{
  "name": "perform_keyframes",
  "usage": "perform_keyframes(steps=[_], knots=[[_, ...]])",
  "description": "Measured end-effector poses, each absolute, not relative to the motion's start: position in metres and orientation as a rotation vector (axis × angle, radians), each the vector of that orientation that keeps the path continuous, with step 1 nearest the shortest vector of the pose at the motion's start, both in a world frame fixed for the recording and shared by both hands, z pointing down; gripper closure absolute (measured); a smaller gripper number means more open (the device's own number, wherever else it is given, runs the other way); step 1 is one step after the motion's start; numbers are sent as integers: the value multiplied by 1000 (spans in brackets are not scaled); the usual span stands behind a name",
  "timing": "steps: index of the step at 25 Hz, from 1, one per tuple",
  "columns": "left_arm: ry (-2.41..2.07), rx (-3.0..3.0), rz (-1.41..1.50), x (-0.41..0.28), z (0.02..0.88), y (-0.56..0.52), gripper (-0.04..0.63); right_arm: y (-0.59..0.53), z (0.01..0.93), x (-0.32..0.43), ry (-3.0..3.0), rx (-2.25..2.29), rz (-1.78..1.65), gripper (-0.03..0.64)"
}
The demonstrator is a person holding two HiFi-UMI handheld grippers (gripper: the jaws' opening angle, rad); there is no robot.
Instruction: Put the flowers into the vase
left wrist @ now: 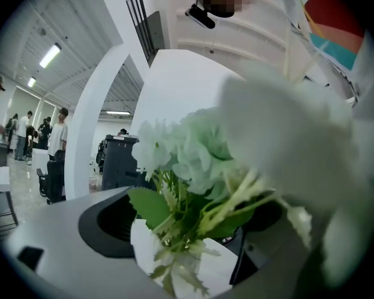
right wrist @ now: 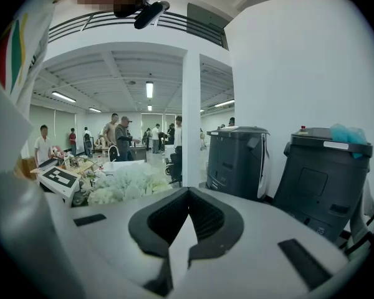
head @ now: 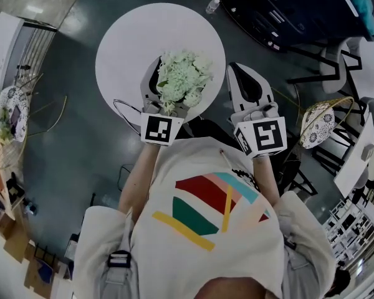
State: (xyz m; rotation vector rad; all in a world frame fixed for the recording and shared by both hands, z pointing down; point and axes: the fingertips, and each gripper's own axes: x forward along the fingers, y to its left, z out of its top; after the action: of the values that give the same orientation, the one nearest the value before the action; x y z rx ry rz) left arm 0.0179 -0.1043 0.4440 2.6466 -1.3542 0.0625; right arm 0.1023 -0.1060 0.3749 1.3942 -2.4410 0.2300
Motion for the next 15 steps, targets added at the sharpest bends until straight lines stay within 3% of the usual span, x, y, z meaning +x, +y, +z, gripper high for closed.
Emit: perform_keyframes(steps=[15], knots=[[-1306, 2677, 227, 15, 468, -97, 97, -108, 383, 97, -2436, 1359, 248, 607]])
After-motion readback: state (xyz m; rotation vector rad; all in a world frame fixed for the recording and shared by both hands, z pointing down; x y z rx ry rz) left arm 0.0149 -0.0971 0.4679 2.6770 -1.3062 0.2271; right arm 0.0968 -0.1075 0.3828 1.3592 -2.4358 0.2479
